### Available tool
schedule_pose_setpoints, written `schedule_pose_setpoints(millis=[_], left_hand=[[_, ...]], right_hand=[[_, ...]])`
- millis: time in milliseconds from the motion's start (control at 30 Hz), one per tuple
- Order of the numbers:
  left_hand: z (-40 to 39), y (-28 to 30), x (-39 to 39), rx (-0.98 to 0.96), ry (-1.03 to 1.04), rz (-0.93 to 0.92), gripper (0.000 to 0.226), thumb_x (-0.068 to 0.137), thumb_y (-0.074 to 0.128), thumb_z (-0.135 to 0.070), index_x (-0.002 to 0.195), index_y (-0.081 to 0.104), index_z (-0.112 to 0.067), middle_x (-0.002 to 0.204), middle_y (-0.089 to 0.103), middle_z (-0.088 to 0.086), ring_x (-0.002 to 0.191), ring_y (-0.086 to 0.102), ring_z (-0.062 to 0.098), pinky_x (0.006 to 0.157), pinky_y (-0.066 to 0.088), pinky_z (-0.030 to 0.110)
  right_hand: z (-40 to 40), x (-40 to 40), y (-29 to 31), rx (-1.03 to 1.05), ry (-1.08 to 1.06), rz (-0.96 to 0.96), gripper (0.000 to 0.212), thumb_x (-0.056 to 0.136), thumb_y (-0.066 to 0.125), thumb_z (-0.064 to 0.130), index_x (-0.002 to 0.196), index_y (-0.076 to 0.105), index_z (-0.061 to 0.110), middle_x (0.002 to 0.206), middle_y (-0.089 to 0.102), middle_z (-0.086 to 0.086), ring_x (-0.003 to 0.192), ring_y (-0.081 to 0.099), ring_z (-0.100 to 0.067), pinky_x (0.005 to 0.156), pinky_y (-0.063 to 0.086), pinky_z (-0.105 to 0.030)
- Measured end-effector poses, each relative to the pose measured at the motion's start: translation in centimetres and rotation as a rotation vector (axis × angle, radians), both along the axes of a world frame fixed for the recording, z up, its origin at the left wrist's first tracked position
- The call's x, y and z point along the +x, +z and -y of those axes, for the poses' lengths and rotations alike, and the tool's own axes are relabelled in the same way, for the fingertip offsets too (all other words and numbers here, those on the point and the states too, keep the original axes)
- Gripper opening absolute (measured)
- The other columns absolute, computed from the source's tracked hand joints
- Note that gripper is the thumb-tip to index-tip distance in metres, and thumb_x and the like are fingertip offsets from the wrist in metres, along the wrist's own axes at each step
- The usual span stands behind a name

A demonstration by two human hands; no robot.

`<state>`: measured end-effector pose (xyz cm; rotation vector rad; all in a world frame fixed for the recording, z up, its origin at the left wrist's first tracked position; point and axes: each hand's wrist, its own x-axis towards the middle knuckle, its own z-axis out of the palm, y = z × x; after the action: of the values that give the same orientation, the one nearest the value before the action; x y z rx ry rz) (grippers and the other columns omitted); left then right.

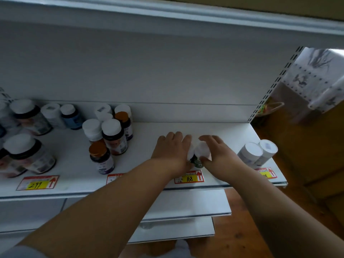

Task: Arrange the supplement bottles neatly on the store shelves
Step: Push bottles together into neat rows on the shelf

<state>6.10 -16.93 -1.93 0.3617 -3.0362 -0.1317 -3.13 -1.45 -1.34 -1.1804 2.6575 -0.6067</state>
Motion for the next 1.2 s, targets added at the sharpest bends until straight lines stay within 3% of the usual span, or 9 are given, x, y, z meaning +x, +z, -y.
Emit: schedule_pose_setpoints(millis=[100, 233, 300, 433, 600, 733, 867, 1067, 1200], left_hand=[[0.9, 1.6, 2.7, 0.048, 0.001, -0.186, 0.073, 0.079, 0.055, -0.055, 0.137, 0.037, -0.016, 0.13, 0.046, 0.007, 0.115, 0.044, 0.029, 0.096, 0.033, 0.042], [3.5, 2.1, 9.3, 0.13, 0.096, -0.455, 0.048, 0.073, 0.062, -0.031, 0.115, 0.06, -0.006, 0.106, 0.062, 0.013, 0.092, 0.057, 0.033, 0.078, 0.047, 0.039], [5.0, 1.9, 12.7, 0.157, 0.188, -0.484, 0.039, 0.071, 0.067, -0.021, 0.108, 0.063, -0.009, 0.098, 0.064, 0.011, 0.086, 0.059, 0.031, 0.075, 0.046, 0.034], [7.8, 1.8, 17.8, 0.159, 0.28, -0.454, 0.029, 0.071, 0.065, -0.018, 0.099, 0.061, -0.013, 0.092, 0.062, 0.006, 0.083, 0.056, 0.029, 0.071, 0.043, 0.035], [10.1, 2.2, 20.7, 0.136, 0.335, -0.418, 0.031, 0.075, 0.066, -0.023, 0.104, 0.06, -0.016, 0.098, 0.061, 0.006, 0.09, 0.056, 0.029, 0.077, 0.046, 0.039], [10.7, 2.6, 20.6, 0.15, 0.316, -0.394, 0.032, 0.074, 0.069, -0.021, 0.105, 0.062, -0.02, 0.098, 0.062, 0.003, 0.089, 0.057, 0.026, 0.077, 0.045, 0.036], [11.7, 3.6, 20.0, 0.194, 0.319, -0.431, 0.027, 0.076, 0.066, -0.021, 0.103, 0.064, -0.019, 0.098, 0.062, 0.005, 0.09, 0.056, 0.027, 0.077, 0.047, 0.038], [12.8, 4.0, 19.2, 0.452, 0.397, -0.5, 0.052, 0.083, 0.069, -0.04, 0.128, 0.051, -0.02, 0.117, 0.056, -0.002, 0.107, 0.053, 0.017, 0.084, 0.043, 0.028], [11.6, 5.7, 17.6, 0.879, 0.29, -0.498, 0.048, 0.08, 0.071, -0.048, 0.12, 0.044, -0.048, 0.104, 0.059, -0.019, 0.087, 0.06, -0.002, 0.065, 0.047, 0.009]], right_hand=[[1.0, 2.0, 0.7, -0.186, -0.041, -0.105, 0.046, 0.086, 0.059, 0.03, 0.129, 0.042, 0.033, 0.133, 0.043, 0.006, 0.114, 0.047, -0.017, 0.088, 0.038, -0.027], [5.4, 6.0, 2.0, -0.442, 0.013, -0.166, 0.026, 0.083, 0.059, 0.021, 0.109, 0.061, 0.019, 0.116, 0.054, 0.002, 0.107, 0.05, -0.018, 0.083, 0.034, -0.023], [8.4, 8.0, 2.3, -0.492, 0.08, -0.169, 0.022, 0.083, 0.06, 0.018, 0.105, 0.064, 0.014, 0.114, 0.056, -0.001, 0.105, 0.05, -0.018, 0.083, 0.038, -0.025], [14.1, 10.6, 2.3, -0.422, 0.209, -0.1, 0.025, 0.088, 0.06, 0.019, 0.112, 0.061, 0.011, 0.116, 0.054, -0.007, 0.105, 0.052, -0.025, 0.086, 0.045, -0.034], [20.4, 10.5, 2.5, -0.196, 0.238, -0.048, 0.051, 0.092, 0.058, 0.036, 0.138, 0.044, 0.021, 0.132, 0.046, -0.012, 0.118, 0.047, -0.031, 0.099, 0.042, -0.04], [24.2, 10.8, 2.2, -0.141, 0.178, -0.101, 0.056, 0.087, 0.06, 0.048, 0.131, 0.047, 0.016, 0.126, 0.05, -0.014, 0.109, 0.053, -0.034, 0.084, 0.044, -0.035], [24.6, 10.6, 2.2, -0.147, 0.109, -0.134, 0.05, 0.083, 0.065, 0.041, 0.124, 0.048, 0.017, 0.119, 0.051, -0.014, 0.103, 0.056, -0.035, 0.074, 0.041, -0.032], [19.8, 9.6, 7.0, -0.603, -0.036, 0.006, 0.027, 0.077, 0.066, 0.043, 0.091, 0.051, 0.027, 0.084, 0.058, 0.013, 0.076, 0.056, -0.007, 0.059, 0.04, -0.025], [18.1, 10.3, 11.0, -0.695, -0.041, 0.042, 0.028, 0.075, 0.069, 0.05, 0.088, 0.053, 0.031, 0.08, 0.058, 0.02, 0.072, 0.055, 0.014, 0.051, 0.039, -0.003]])
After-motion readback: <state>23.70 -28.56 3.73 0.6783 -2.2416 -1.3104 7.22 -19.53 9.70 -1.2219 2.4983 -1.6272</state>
